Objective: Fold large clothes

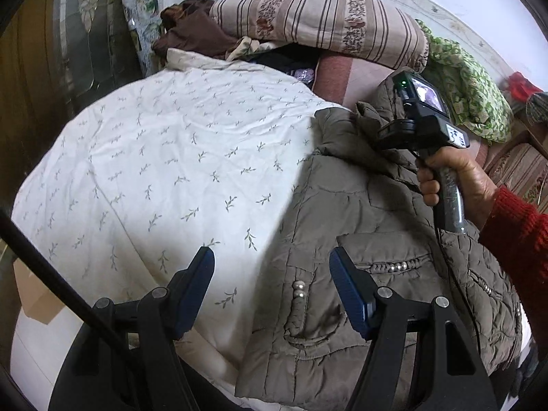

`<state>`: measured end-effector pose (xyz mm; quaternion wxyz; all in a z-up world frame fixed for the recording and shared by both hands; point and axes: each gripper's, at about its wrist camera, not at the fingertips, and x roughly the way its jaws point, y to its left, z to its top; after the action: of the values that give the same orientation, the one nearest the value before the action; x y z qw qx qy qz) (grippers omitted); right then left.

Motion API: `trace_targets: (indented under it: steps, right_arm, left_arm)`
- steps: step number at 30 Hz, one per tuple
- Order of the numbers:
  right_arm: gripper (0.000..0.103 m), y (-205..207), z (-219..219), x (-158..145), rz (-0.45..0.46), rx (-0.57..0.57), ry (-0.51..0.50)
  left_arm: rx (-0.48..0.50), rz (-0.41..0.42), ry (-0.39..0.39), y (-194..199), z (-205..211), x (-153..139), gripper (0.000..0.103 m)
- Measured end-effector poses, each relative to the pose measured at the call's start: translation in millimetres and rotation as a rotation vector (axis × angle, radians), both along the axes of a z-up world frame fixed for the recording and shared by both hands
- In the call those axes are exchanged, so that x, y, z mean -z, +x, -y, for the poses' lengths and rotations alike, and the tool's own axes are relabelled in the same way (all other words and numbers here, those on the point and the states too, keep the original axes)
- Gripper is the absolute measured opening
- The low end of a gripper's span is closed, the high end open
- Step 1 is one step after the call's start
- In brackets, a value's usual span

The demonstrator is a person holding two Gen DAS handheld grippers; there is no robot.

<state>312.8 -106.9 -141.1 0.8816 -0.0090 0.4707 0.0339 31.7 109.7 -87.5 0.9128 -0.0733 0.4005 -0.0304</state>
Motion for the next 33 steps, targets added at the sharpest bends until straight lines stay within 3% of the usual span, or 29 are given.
trace_targets:
  steps: [12, 15, 16, 19, 23, 27, 30, 33]
  right_arm:
    - [0.01, -1.5, -44.0, 5.1, 0.016, -0.09, -0.099]
    - [0.017, -6.9, -54.2, 9.3, 0.014, -0.141, -0.174]
    - [0.023, -10.3, -57.3, 7.7, 0.022, -0.156, -0.195]
    - [0.059, -27.6, -56.2, -7.0, 0.049, -0.199, -0.13]
    - [0.06, -61.5, -35.7, -36.8, 0.104, -0.201, -0.005]
    - [0.06, -72.4, 8.1, -56.9, 0.161, -0.097, -0.005]
    - [0.041, -52.5, 32.9, -53.9, 0.152, 0.01, -0.064]
    - [0.037, -18.3, 51.5, -32.5, 0.064, 0.093, 0.03]
  left_arm:
    - [0.013, -0.016, 0.015, -1.7, 15.3, -0.7, 0.069]
    - [0.015, -0.016, 0.021, -4.4, 18.6, -4.5, 0.069]
    - [0.013, -0.011, 0.022, -5.8, 19.0, -6.5, 0.069]
    - [0.004, 0.004, 0.034, -9.3, 18.6, -11.7, 0.069]
    - [0.004, 0.007, 0.035, -9.8, 19.3, -12.7, 0.069]
    - [0.015, 0.004, 0.033, -7.7, 23.8, -8.7, 0.069]
    - [0.032, -0.007, 0.024, -4.3, 28.2, -4.4, 0.069]
    - [0.041, -0.012, 0.031, -2.3, 30.7, -2.0, 0.069]
